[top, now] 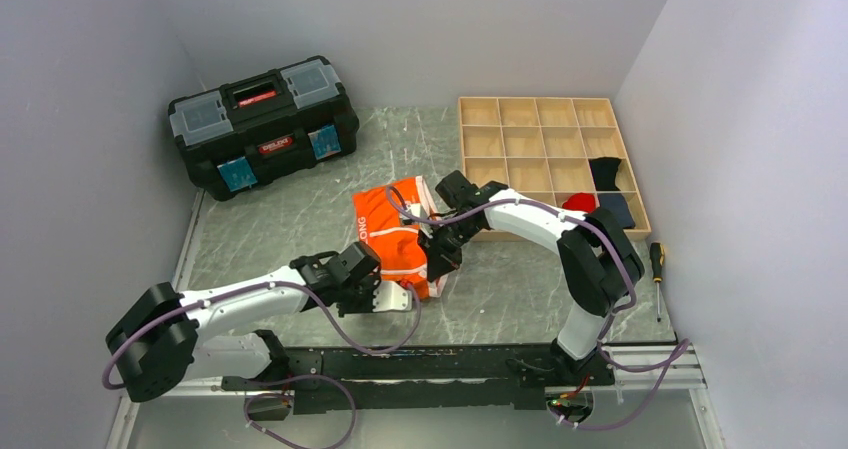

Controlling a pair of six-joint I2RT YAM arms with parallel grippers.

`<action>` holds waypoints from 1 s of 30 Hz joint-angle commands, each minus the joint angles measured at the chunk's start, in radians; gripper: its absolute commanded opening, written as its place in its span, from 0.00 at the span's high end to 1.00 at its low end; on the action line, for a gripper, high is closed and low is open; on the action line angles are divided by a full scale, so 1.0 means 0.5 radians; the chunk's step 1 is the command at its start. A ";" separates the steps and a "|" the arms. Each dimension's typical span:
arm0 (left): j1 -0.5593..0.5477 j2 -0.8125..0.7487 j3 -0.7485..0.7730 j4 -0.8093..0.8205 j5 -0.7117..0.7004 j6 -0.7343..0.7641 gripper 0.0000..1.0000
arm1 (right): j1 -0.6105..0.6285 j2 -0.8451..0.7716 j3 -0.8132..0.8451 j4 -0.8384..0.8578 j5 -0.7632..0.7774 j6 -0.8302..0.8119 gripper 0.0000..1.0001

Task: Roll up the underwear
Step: Fold the underwear at the center of the board.

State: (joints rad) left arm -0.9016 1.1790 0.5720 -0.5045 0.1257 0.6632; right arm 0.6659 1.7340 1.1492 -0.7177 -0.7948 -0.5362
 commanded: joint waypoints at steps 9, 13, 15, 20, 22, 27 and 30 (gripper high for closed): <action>-0.244 -0.029 0.103 -0.229 0.133 0.051 1.00 | 0.070 0.101 0.122 -0.518 -0.328 -0.362 1.00; -0.265 -0.095 0.125 -0.291 0.197 0.040 1.00 | 0.135 0.094 0.124 -0.674 -0.333 -0.447 1.00; -0.265 -0.151 0.128 -0.300 0.198 0.037 1.00 | 0.135 0.054 0.139 -0.686 -0.262 -0.443 1.00; -0.195 -0.234 0.210 -0.305 0.131 0.066 1.00 | 0.111 0.012 0.393 -0.804 -0.076 -0.427 1.00; -0.136 -0.241 0.261 -0.308 0.120 0.093 1.00 | 0.092 0.009 0.515 -0.802 0.035 -0.386 1.00; 0.153 -0.152 0.443 -0.398 0.246 0.189 1.00 | -0.016 0.107 0.845 -0.818 0.253 -0.294 1.00; 0.434 0.022 0.625 -0.517 0.395 0.297 1.00 | -0.045 0.248 1.084 -0.840 0.412 -0.254 1.00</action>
State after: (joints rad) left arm -0.8234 1.1069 0.7696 -0.6971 0.2207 0.7296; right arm 0.6678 1.7977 1.5486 -1.1133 -0.7094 -0.6952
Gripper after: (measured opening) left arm 0.020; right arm 0.017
